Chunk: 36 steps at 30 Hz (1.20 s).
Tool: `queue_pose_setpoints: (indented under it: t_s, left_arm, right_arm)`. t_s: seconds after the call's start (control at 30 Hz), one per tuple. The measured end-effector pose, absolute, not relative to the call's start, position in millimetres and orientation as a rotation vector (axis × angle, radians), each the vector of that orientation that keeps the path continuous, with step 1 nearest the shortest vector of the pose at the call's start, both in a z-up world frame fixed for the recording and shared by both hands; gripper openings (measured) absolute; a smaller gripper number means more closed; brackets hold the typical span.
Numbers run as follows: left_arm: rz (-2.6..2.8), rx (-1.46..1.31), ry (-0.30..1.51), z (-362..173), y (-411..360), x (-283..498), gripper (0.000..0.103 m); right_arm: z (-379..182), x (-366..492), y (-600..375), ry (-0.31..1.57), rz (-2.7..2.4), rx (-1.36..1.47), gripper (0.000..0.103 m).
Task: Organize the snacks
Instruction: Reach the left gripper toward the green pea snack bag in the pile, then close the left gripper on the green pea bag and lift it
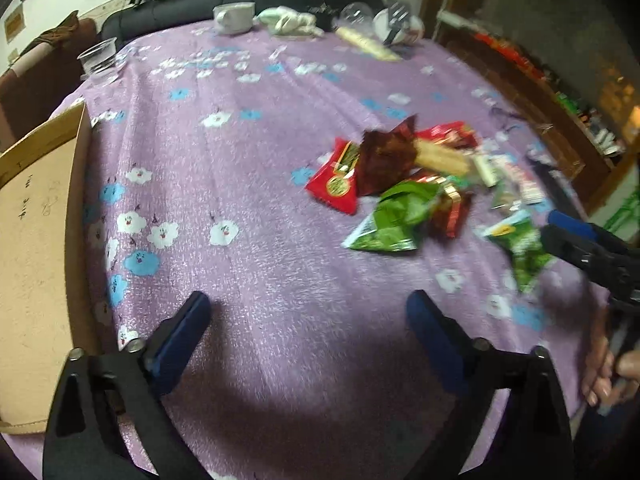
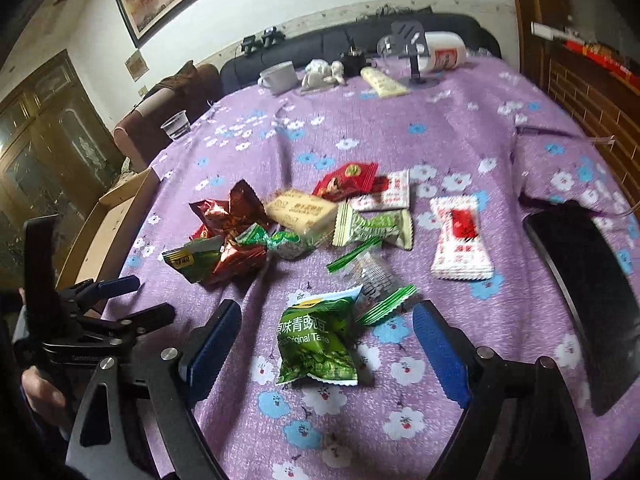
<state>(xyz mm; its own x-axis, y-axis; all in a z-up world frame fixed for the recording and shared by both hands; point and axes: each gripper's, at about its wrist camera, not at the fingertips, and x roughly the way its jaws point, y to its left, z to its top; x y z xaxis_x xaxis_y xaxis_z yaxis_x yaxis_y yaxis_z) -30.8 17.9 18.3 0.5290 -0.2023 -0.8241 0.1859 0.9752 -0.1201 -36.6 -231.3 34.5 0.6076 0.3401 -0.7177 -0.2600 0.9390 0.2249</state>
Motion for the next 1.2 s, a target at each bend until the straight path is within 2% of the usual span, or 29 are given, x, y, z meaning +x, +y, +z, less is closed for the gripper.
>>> queue_pose_setpoints:
  t_s: [0.07, 0.23, 0.27, 0.33, 0.37, 0.4, 0.5, 0.73, 0.77, 0.8, 0.87, 1.2]
  left_arm:
    - [-0.256, -0.014, 0.953, 26, 17, -32, 0.089]
    - [-0.333, 0.065, 0.896, 39, -9, -31, 0.088]
    - [-0.343, 0.089, 0.884, 40, -14, -31, 0.088]
    - [-0.346, 0.144, 0.851, 43, -23, -29, 0.088]
    - [-0.349, 0.158, 0.845, 42, -26, -27, 0.086]
    - [-0.353, 0.163, 0.854, 40, -28, -22, 0.079]
    - [-0.363, 0.159, 0.896, 32, -31, -9, 0.065]
    - [-0.365, 0.157, 0.905, 21, -36, 7, 0.063]
    - [-0.366, 0.160, 0.904, 20, -38, 9, 0.053]
    - [-0.374, 0.157, 0.913, 18, -40, 11, 0.036]
    - [-0.392, 0.127, 0.919, 16, -40, 14, 0.033]
    - [-0.411, 0.033, 0.905, 24, -22, -3, 0.033]
  right_arm:
    - [40, -42, -234, 0.808, 0.352, 0.101, 0.089]
    - [39, -46, -241, 0.757, 0.365, 0.141, 0.089]
    - [37, -46, -244, 0.757, 0.376, 0.163, 0.087]
    - [36, -47, -248, 0.757, 0.381, 0.186, 0.076]
    - [34, -46, -251, 0.762, 0.382, 0.200, 0.071]
    - [33, -46, -253, 0.767, 0.388, 0.212, 0.069]
    - [33, -47, -256, 0.758, 0.403, 0.236, 0.068]
    - [32, -48, -261, 0.750, 0.426, 0.275, 0.068]
    - [33, -48, -261, 0.749, 0.427, 0.277, 0.069]
    - [33, -48, -260, 0.750, 0.428, 0.279, 0.070]
    - [32, -48, -260, 0.753, 0.429, 0.281, 0.070]
    - [25, -45, -243, 0.826, 0.446, 0.199, 0.070]
